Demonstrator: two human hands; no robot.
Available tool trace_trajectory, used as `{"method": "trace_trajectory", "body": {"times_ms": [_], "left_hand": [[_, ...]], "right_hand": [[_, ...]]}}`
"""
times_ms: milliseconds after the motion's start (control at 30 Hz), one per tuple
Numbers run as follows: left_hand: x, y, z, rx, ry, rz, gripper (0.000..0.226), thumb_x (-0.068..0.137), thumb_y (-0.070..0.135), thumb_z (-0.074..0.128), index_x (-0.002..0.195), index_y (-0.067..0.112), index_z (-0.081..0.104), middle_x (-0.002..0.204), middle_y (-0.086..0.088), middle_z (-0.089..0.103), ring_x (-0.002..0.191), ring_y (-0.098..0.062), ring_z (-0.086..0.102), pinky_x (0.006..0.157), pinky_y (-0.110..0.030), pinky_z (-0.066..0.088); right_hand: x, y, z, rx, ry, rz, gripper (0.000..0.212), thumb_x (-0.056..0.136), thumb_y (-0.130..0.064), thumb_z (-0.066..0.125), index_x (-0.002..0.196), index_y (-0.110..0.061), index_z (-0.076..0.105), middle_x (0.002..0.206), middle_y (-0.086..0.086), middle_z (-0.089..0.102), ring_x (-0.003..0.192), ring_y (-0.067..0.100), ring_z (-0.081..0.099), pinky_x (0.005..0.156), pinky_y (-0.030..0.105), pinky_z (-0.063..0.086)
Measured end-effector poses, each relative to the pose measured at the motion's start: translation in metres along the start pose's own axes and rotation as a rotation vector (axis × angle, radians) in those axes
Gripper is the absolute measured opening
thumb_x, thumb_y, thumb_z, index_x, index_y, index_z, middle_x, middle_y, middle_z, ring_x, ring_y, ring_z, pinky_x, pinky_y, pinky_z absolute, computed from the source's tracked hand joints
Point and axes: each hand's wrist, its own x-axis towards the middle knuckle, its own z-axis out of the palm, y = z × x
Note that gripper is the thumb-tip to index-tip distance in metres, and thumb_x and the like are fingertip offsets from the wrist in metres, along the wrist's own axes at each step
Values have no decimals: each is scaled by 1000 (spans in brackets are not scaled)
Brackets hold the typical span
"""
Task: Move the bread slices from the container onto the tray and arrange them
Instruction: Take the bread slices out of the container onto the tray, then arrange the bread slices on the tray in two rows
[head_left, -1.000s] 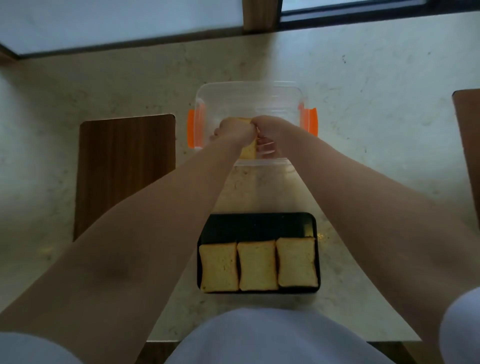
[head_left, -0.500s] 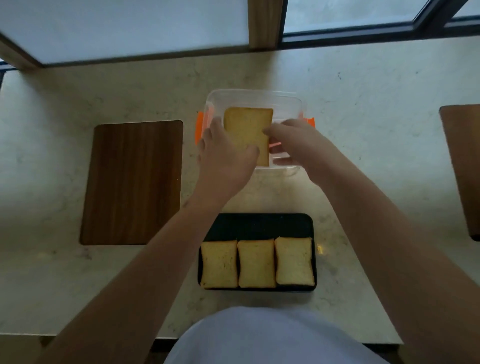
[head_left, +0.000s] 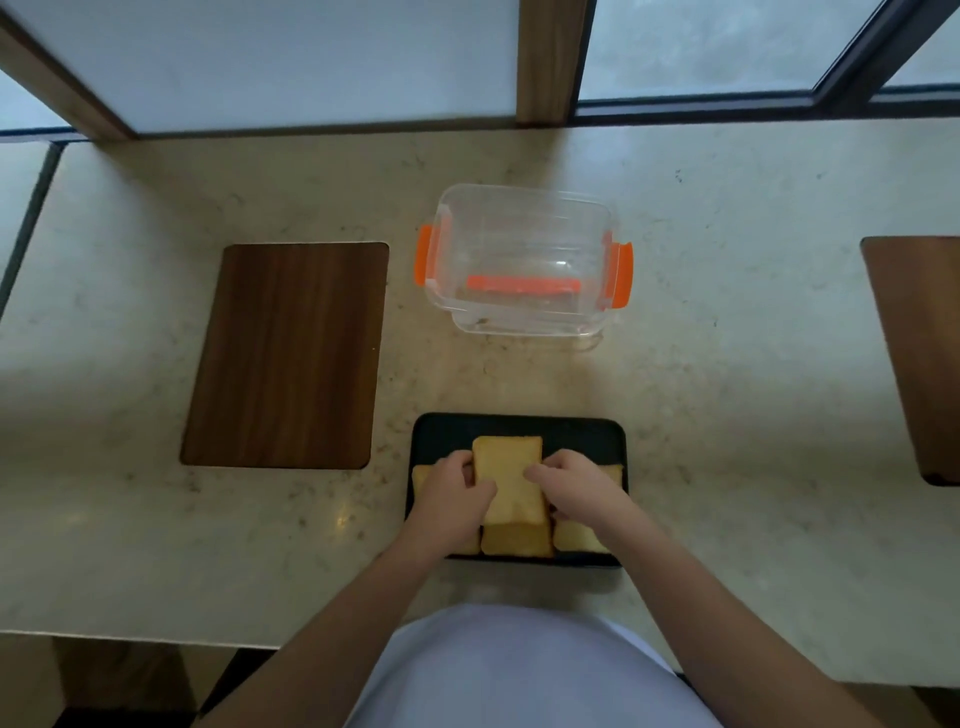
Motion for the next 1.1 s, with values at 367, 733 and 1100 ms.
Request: {"method": "trace_trajectory", "body": {"times_ms": [367, 733, 1100], "left_hand": [[23, 0, -3, 122, 25, -14, 50, 88, 32, 54, 136, 16, 52, 87, 20, 51, 76, 1, 51, 61, -18, 39], [13, -30, -34, 417, 194, 309, 30, 90, 13, 55, 120, 14, 62, 100, 0, 64, 87, -9, 58, 74, -22, 44], [-14, -75, -45, 615, 198, 426, 44, 80, 10, 70, 122, 18, 59, 119, -1, 60, 107, -19, 48, 88, -24, 35]], "right_hand": [[3, -10, -8, -62, 53, -42, 28, 89, -36, 57, 65, -22, 55, 59, -1, 47, 56, 17, 48, 61, 34, 46], [-8, -4, -13, -322, 276, -272, 51, 92, -37, 54, 137, -13, 51, 124, 2, 58, 90, 13, 58, 75, 31, 54], [-25, -2, 51, -731, 149, -750, 35, 95, -29, 52, 128, -19, 57, 121, 0, 59, 112, 21, 53, 91, 35, 50]]}}
